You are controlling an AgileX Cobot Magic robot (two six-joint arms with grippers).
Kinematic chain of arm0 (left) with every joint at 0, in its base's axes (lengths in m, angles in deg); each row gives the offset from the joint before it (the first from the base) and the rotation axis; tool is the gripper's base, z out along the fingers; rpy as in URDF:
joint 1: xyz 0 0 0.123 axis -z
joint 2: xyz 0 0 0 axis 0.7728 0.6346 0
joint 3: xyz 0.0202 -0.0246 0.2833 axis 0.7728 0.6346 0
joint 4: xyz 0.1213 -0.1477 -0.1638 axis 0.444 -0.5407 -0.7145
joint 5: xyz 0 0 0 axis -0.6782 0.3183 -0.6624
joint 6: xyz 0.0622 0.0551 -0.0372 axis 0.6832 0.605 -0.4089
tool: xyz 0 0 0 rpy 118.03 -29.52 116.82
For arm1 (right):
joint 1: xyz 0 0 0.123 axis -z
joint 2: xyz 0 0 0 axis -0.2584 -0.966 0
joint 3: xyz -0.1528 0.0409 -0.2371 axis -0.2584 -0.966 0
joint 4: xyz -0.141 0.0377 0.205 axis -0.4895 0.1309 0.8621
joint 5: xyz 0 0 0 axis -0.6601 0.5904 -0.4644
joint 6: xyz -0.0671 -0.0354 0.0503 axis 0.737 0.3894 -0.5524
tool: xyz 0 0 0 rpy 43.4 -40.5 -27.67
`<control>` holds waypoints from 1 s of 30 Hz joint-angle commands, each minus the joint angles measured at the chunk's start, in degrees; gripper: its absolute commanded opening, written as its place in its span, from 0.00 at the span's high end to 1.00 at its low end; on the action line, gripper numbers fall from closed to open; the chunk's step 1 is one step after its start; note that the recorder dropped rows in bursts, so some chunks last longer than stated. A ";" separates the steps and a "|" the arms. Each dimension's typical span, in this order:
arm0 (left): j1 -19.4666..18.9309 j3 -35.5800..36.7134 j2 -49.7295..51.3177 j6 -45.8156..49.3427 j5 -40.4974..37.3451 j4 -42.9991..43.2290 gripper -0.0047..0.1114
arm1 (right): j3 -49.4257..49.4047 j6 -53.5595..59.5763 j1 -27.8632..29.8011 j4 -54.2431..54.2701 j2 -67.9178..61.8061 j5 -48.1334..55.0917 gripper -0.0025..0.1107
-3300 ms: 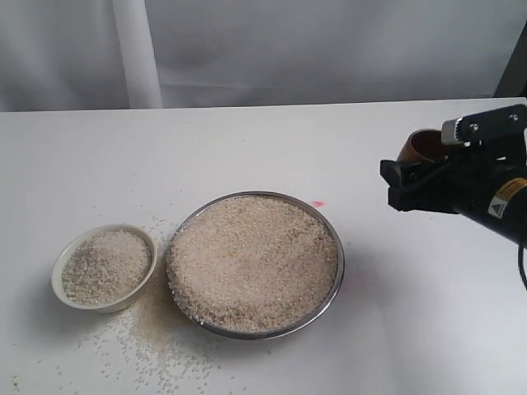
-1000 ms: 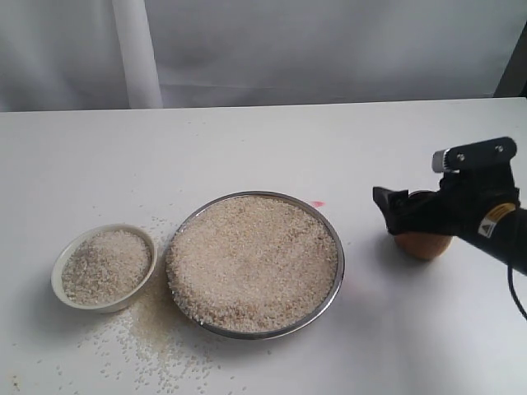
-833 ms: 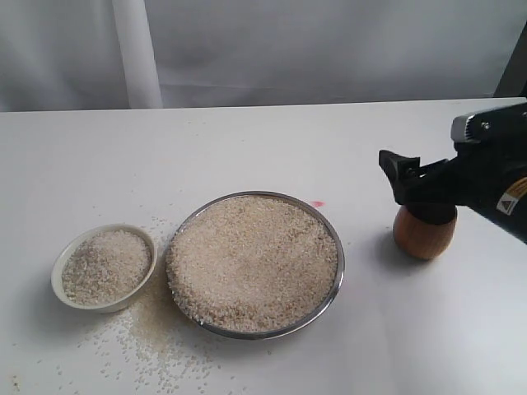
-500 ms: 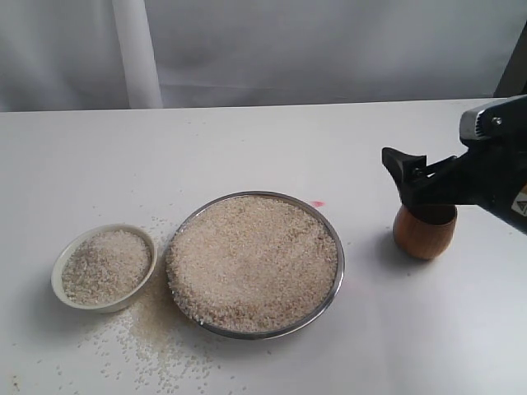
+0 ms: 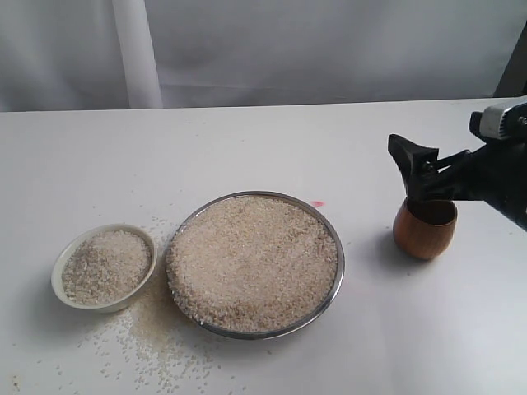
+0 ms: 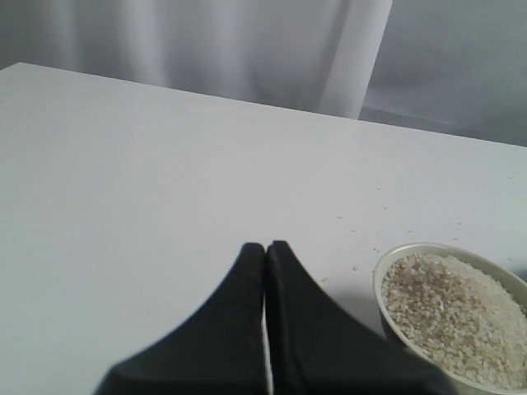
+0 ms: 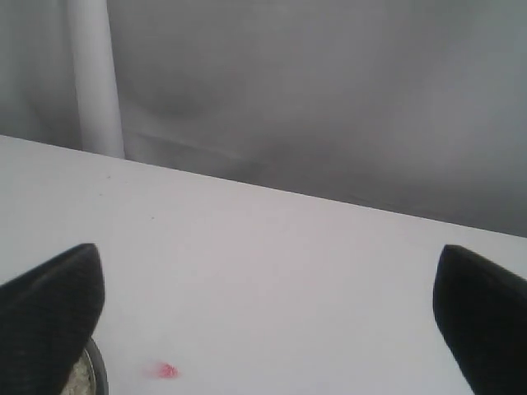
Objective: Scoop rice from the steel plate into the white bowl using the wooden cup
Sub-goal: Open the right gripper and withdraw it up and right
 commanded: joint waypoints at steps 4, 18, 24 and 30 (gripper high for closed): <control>0.27 -0.20 -0.13 -0.10 0.36 -0.33 0.96 | -0.58 -5.11 0.22 0.71 0.39 -1.45 0.17; 0.27 -0.20 -0.13 -0.10 0.36 -0.33 0.96 | -0.58 -6.15 0.22 -1.69 0.39 -0.99 0.97; 0.27 -0.20 -0.13 -0.10 0.36 -0.33 0.96 | -0.58 -6.15 0.22 -1.69 0.39 -0.99 0.97; 0.27 -0.20 -0.13 -0.10 0.36 -0.33 0.96 | -0.58 -6.15 0.22 -1.69 0.39 -0.99 0.97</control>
